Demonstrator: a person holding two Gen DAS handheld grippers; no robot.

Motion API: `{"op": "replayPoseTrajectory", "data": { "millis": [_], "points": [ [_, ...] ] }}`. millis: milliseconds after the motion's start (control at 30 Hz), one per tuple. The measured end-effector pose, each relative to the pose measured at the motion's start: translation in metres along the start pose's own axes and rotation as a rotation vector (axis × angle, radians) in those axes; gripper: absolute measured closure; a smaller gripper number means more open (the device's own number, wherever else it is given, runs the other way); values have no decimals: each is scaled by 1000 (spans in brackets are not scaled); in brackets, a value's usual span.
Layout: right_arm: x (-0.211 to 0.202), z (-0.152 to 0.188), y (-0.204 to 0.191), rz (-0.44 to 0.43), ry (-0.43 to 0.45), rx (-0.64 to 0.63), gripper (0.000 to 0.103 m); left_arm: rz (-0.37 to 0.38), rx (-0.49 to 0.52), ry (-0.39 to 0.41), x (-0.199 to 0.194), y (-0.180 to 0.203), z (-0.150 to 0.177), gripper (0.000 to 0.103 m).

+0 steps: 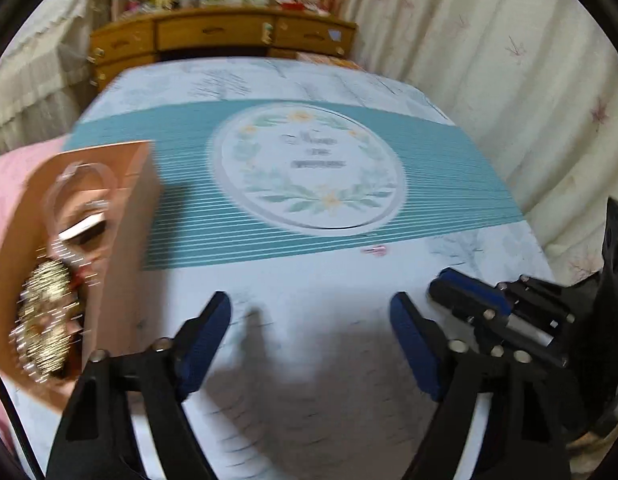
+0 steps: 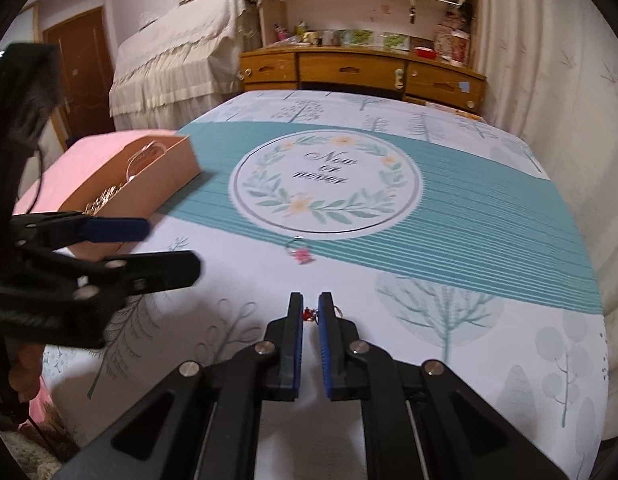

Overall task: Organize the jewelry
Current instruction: 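Grasp the ring with the pink charm with the left tool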

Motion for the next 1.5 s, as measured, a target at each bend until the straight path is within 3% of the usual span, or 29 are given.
{"op": "replayPoseTrajectory", "data": {
  "millis": [133,267,533,633,933,1167,1500],
  "points": [
    [-13,0,15,-5,41,34,96,20,48,-91,15,37,-8,55],
    [-23,1,27,-21,75,63,96,28,32,-186,32,57,-14,56],
    [-38,7,50,-68,123,127,96,78,-88,-302,52,67,-35,56],
    [-43,9,57,-82,139,149,96,79,-101,-336,58,72,-42,63],
    [-52,13,67,-102,164,171,96,-1,-57,-366,65,77,-51,68],
    [-53,13,67,-107,171,174,96,-92,18,-347,68,76,-56,95],
    [-59,6,54,-105,178,147,96,-41,-11,-295,52,65,-52,96]
  ]
}}
Point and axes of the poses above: each gripper's, at about its wrist camera, not at the fingertips, and x roughly the way its jaws point, y to its right, z to its underside, the point moved 6 cm from there along x, roughly the way its jaws point, and after that the axes turned 15 degrees about -z, right-handed, at the moved point
